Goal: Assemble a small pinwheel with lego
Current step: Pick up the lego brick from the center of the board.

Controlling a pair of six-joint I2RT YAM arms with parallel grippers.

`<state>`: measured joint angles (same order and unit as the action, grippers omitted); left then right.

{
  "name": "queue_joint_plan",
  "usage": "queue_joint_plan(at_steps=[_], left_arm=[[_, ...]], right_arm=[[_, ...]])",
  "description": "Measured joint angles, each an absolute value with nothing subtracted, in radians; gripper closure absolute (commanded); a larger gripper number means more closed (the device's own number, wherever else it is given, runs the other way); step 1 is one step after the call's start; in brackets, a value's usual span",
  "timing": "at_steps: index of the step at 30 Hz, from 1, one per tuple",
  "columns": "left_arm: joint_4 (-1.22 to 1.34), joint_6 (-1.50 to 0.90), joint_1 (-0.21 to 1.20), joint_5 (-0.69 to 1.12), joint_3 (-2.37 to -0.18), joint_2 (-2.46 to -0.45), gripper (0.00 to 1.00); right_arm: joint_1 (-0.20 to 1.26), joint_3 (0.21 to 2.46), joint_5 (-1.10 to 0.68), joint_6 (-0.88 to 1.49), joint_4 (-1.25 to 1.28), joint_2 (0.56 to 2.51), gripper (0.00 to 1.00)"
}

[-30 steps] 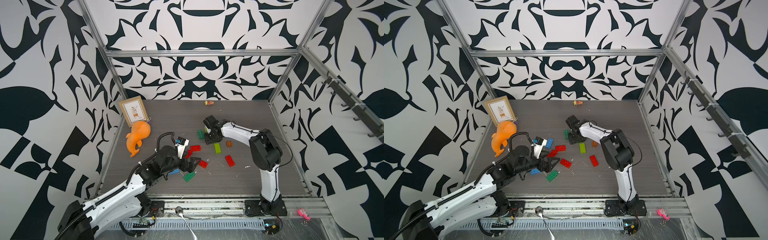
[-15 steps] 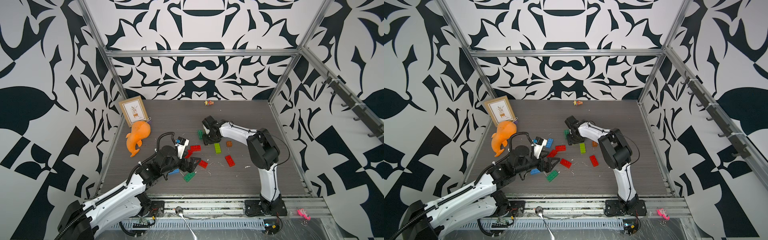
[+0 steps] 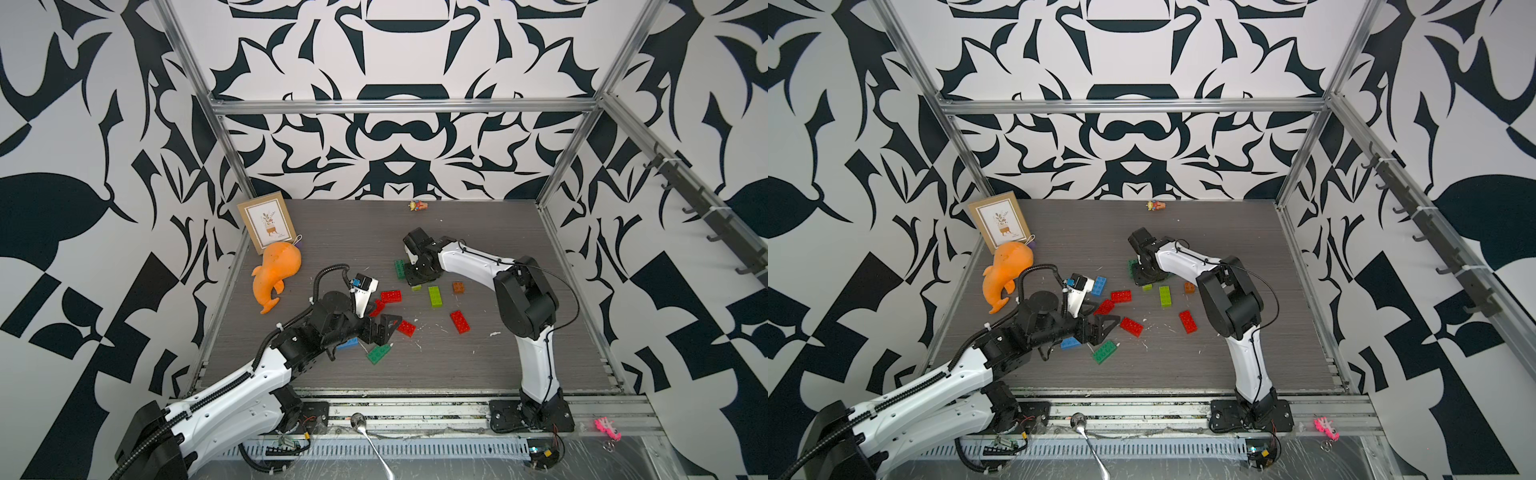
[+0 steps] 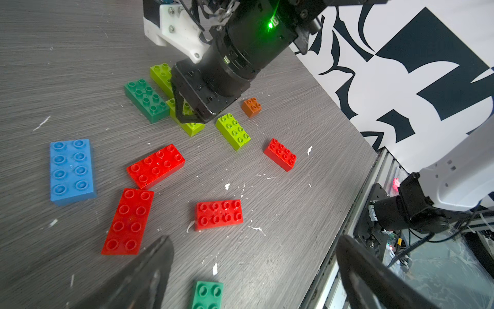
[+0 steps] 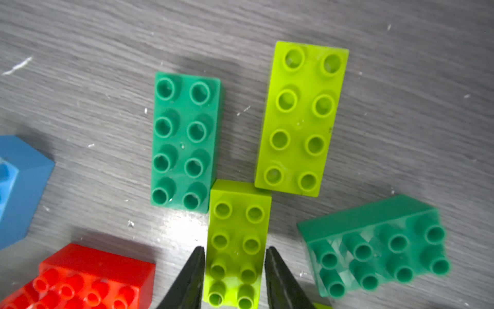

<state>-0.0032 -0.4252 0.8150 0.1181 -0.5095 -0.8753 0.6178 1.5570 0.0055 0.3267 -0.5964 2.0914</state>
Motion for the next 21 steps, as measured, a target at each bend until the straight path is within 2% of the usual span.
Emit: queue_joint_plan(at_steps=[4,8,13,18,21], left_arm=[[0.003,-0.425,0.815,0.12,-0.498,-0.863,0.01],[0.003,-0.425,0.815,0.12,-0.489,-0.862,0.01],[0.003,-0.425,0.815,0.12,-0.488,-0.862,0.01],[0.003,-0.425,0.815,0.12,-0.487,-0.858,0.01],[0.003,-0.425,0.815,0.119,-0.487,-0.853,0.01]], right_arm=[[0.618,1.559,0.013,0.326,-0.602,2.102,0.56],[0.618,1.562,0.021,0.325,-0.603,2.111,0.6],[0.618,1.562,0.03,0.324,-0.601,2.111,0.72],[0.624,1.546,0.047,0.326,-0.598,2.09,0.77],[0.639,1.479,0.06,0.334,-0.589,2.002,0.8]])
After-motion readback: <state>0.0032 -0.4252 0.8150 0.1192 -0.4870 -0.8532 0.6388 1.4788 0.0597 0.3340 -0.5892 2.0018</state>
